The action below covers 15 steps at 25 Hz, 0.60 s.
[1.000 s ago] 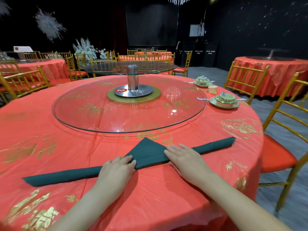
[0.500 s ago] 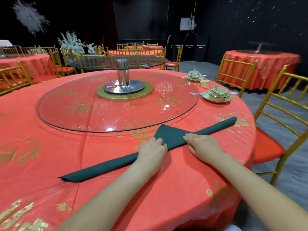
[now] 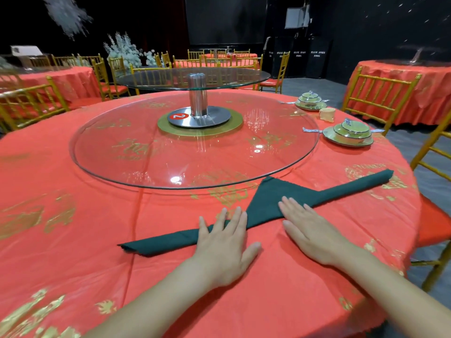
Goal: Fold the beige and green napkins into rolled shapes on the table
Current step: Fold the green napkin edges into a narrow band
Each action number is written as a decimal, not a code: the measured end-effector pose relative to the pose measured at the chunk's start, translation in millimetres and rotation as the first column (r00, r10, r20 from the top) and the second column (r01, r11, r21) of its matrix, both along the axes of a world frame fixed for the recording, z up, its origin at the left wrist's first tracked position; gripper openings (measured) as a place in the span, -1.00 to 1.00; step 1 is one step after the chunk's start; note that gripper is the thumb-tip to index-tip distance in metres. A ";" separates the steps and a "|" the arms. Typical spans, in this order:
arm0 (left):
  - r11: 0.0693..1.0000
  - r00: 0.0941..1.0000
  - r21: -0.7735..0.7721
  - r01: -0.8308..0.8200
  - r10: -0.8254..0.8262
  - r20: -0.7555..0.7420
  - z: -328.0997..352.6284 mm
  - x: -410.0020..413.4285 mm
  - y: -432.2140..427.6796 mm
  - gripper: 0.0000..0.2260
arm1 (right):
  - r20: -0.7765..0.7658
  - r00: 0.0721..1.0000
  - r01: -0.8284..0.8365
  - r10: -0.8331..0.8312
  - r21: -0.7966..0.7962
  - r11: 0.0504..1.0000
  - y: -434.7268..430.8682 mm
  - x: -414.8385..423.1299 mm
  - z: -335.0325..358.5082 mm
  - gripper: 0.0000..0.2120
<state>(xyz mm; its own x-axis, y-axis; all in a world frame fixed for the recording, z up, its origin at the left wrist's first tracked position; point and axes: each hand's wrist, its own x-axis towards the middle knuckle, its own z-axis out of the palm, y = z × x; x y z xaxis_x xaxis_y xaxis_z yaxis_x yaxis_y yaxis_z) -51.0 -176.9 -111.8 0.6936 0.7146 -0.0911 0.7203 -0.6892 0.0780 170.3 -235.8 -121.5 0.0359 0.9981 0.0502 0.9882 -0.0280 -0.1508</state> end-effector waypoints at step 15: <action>0.974 0.972 -0.035 -0.226 0.223 -0.073 12.5 -93.9 -9.9 -0.10 | 0.008 1.000 -0.025 0.025 -0.019 0.999 -3.8 3.4 7.6 0.07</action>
